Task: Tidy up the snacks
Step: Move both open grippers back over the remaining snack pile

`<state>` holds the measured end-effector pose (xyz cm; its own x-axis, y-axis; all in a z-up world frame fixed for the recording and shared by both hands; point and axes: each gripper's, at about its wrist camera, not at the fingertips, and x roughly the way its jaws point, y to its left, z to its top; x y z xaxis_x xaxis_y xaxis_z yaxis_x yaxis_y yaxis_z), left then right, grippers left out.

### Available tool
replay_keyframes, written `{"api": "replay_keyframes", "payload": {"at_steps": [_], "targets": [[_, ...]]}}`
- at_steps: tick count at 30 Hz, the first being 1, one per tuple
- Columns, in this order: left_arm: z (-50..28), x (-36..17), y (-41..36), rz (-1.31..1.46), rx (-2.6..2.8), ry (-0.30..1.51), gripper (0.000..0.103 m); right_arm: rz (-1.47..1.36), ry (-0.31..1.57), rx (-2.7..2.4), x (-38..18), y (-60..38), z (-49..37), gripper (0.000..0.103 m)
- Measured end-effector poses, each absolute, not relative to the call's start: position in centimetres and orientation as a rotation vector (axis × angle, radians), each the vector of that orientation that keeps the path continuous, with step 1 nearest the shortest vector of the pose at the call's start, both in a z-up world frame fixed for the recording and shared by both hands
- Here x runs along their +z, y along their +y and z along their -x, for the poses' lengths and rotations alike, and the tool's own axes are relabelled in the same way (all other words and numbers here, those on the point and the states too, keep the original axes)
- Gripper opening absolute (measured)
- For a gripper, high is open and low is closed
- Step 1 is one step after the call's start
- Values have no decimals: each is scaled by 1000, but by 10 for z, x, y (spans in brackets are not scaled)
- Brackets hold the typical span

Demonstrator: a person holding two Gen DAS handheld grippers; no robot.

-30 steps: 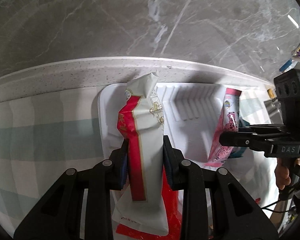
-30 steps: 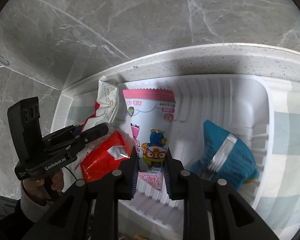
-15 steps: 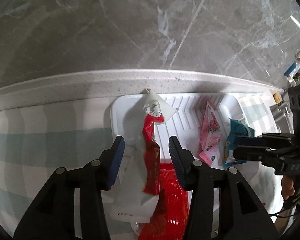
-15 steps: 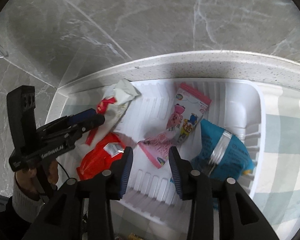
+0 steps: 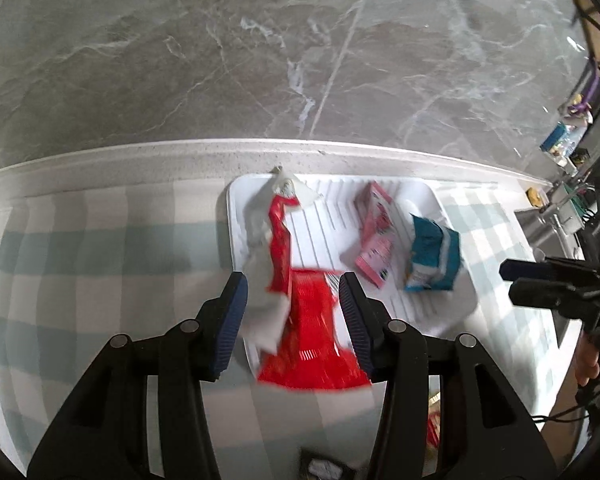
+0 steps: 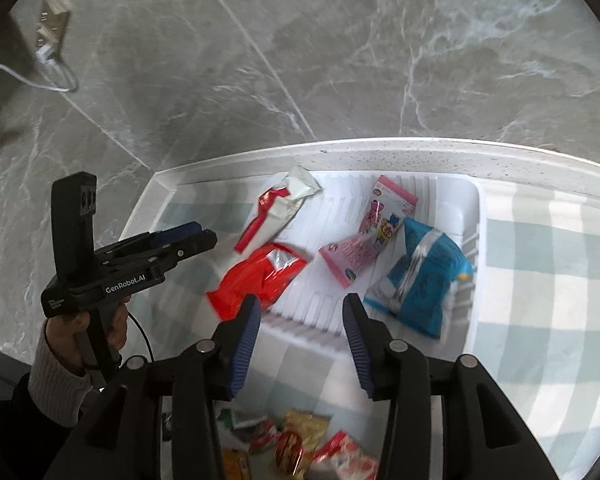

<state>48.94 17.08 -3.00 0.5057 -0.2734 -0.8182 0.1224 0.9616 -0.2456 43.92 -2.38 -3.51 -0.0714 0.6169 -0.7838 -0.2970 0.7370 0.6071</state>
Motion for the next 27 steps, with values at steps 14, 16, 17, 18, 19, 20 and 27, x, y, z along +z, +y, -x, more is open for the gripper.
{"api": "replay_keyframes", "payload": {"at_steps": [14, 16, 17, 18, 19, 20, 27], "targets": [[-386, -6, 158, 145, -258, 1002, 48, -314, 1429, 729, 5, -65, -371, 50], [-373, -5, 155, 140, -262, 1002, 48, -323, 1428, 721, 8, -72, -360, 51], [-368, -5, 153, 139, -264, 1002, 48, -328, 1428, 716, 9, -74, -355, 51], [-362, -5, 152, 137, -266, 1002, 48, -333, 1428, 713, 11, -77, -351, 51], [-355, -4, 150, 133, -268, 1002, 48, -338, 1428, 710, 11, -79, -345, 51], [-350, -4, 148, 129, -269, 1002, 48, -341, 1427, 706, 12, -82, -341, 51], [-317, -8, 136, 94, -274, 1009, 48, -345, 1422, 680, 19, -97, -305, 54]]}}
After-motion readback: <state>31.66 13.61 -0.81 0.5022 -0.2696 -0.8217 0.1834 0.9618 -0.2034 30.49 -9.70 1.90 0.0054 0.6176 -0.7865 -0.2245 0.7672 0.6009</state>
